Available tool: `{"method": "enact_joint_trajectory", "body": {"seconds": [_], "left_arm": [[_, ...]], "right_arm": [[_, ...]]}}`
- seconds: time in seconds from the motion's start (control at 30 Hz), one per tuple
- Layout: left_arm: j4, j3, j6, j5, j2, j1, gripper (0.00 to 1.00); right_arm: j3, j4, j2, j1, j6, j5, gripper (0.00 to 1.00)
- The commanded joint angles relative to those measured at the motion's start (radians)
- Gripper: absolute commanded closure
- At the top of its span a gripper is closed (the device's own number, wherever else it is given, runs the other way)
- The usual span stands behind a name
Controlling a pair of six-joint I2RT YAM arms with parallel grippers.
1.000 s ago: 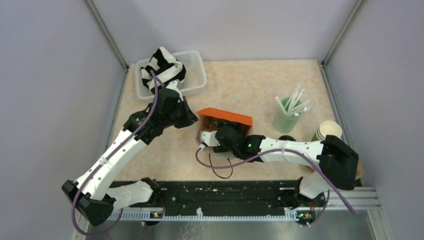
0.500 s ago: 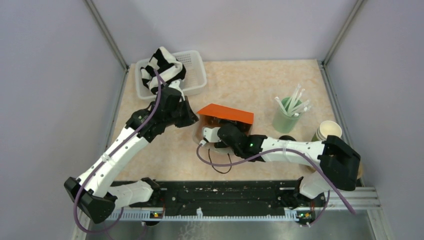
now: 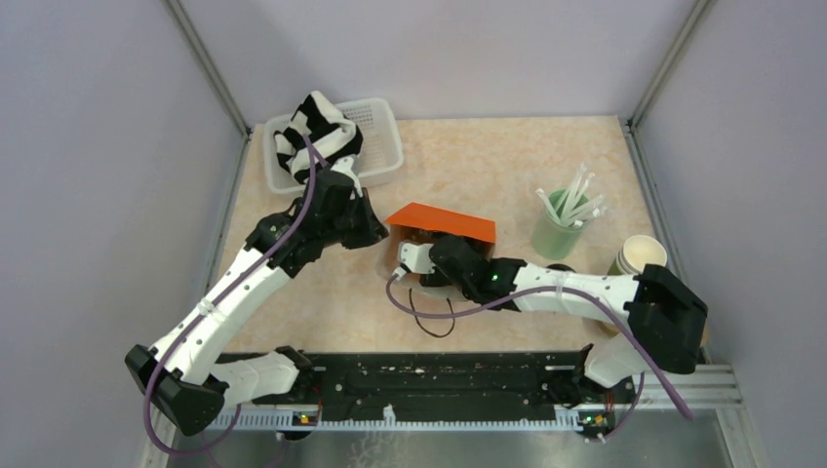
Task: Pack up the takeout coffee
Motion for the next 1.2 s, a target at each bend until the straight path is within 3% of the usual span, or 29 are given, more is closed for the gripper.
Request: {"method": "enact_joint_trajectory", "body": {"seconds": [0.0,0.3,0.67,0.93,1.17], "left_arm": [[0.021,0.034,0.028,0.042,-0.001,0.002,1.0],[0.033,0.048,0.037,0.03,-0.005,0.002,1.0],[0.044,0.048,0.035,0.033,0.012,0.002,1.0],[0.037,0.05,0.036,0.024,0.013,0.002,1.0],[0.037,0.036,0.032,0.024,0.013,0.001,1.0]], "right_arm": [[0.013,-0.116,0.007,-0.027,0.1,-0.129,0.44],[0.009,-0.253,0.085,-0.082,0.173,-0.291,0.48],[-0.049,-0.242,0.231,-0.097,0.187,-0.267,0.48],[0.086,-0.291,0.053,-0.095,0.134,-0.296,0.47],[0.155,-0.267,-0.005,-0.075,0.058,-0.145,0.49]]}}
